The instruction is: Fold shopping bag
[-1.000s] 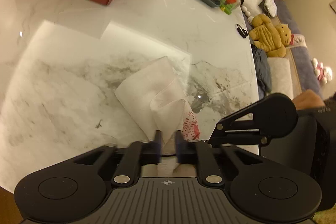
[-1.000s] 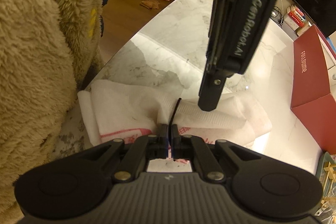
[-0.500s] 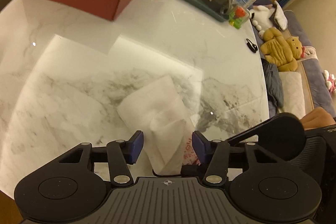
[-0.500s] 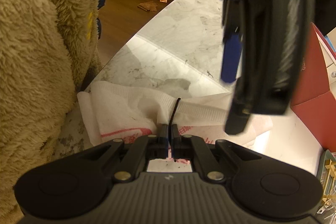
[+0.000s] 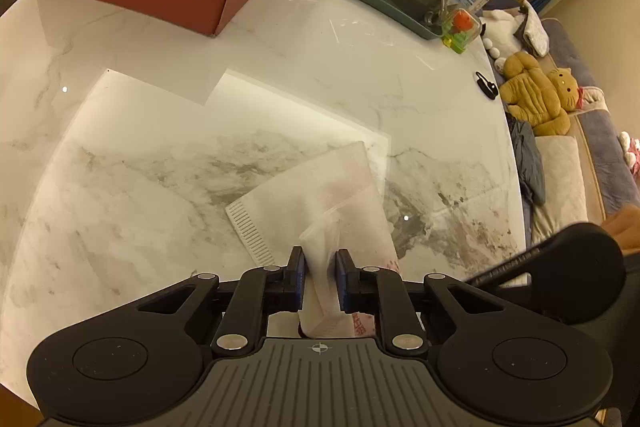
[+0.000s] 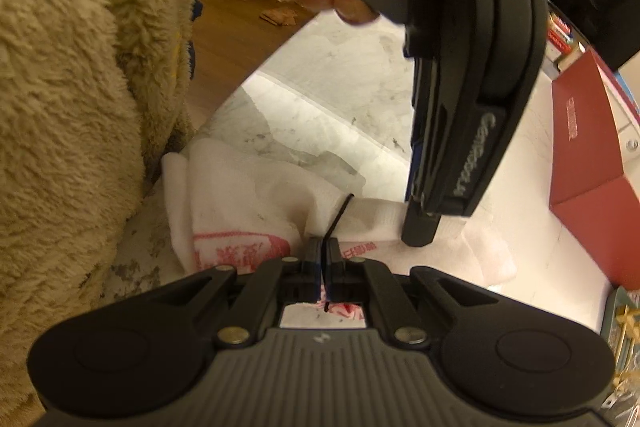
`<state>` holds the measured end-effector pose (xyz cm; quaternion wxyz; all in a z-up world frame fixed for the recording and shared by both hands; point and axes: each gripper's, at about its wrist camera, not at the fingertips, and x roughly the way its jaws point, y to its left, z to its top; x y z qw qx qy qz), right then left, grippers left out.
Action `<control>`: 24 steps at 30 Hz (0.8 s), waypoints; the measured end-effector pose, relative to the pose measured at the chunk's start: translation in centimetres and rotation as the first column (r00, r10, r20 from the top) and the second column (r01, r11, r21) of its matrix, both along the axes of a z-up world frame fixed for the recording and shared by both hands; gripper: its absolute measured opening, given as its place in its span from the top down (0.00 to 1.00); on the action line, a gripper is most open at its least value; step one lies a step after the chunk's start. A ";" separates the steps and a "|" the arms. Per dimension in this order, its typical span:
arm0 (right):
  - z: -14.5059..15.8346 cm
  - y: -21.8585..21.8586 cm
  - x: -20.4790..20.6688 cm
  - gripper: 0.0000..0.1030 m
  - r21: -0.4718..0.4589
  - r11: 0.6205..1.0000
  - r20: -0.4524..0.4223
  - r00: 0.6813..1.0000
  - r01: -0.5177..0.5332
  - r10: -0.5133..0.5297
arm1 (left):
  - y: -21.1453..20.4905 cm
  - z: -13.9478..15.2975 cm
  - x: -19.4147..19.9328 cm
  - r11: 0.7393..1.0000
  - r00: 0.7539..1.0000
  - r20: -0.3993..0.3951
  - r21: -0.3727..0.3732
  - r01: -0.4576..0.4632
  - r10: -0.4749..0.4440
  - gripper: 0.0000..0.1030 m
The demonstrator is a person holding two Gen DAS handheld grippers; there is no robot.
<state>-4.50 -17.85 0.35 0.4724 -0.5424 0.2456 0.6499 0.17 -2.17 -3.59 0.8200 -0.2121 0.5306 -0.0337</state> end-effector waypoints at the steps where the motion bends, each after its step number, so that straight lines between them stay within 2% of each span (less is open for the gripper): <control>1: 0.1 0.1 -0.1 0.98 0.002 1.000 -0.010 1.000 -0.010 0.010 | 0.1 -0.1 0.0 1.000 1.000 0.000 -0.004 -0.009 0.009 0.84; 6: 0.2 0.4 -1.0 0.98 -0.004 0.996 0.008 0.996 -0.090 0.090 | 0.6 -0.5 0.0 0.998 0.999 0.001 -0.011 -0.054 0.054 0.84; 11: 0.1 0.8 -0.9 0.98 -0.008 0.995 0.005 0.995 -0.096 0.096 | 0.6 -0.8 0.5 0.998 0.998 0.007 0.005 -0.062 0.062 0.84; 13: 0.1 0.9 -0.6 0.98 -0.007 0.996 -0.008 0.996 -0.090 0.090 | 0.8 -1.0 0.8 0.996 0.996 0.020 0.025 -0.085 0.085 0.84; 17: -0.4 1.2 0.2 0.98 -0.031 0.997 -0.034 0.997 -0.077 0.076 | 1.8 -1.5 1.8 0.985 0.993 0.047 0.127 -0.114 0.109 0.84; 19: -1.0 1.2 0.4 0.98 -0.040 0.997 -0.027 0.997 -0.066 0.065 | 2.7 -0.5 1.4 0.989 0.988 0.099 0.075 -0.127 0.119 0.84; 20: -1.1 1.4 0.6 0.97 -0.034 0.999 -0.025 0.999 -0.040 0.040 | 3.1 -0.1 1.3 0.990 0.984 0.125 0.049 -0.132 0.125 0.84; 22: -0.8 1.8 1.4 0.93 -0.017 0.999 -0.038 0.998 0.046 -0.047 | 2.9 1.3 0.7 0.992 0.984 0.162 0.091 -0.085 0.070 0.84; 24: -0.2 2.1 2.7 0.82 0.003 0.986 -0.079 0.983 0.164 -0.163 | 2.8 2.3 0.0 0.992 0.985 0.171 0.127 -0.026 0.004 0.84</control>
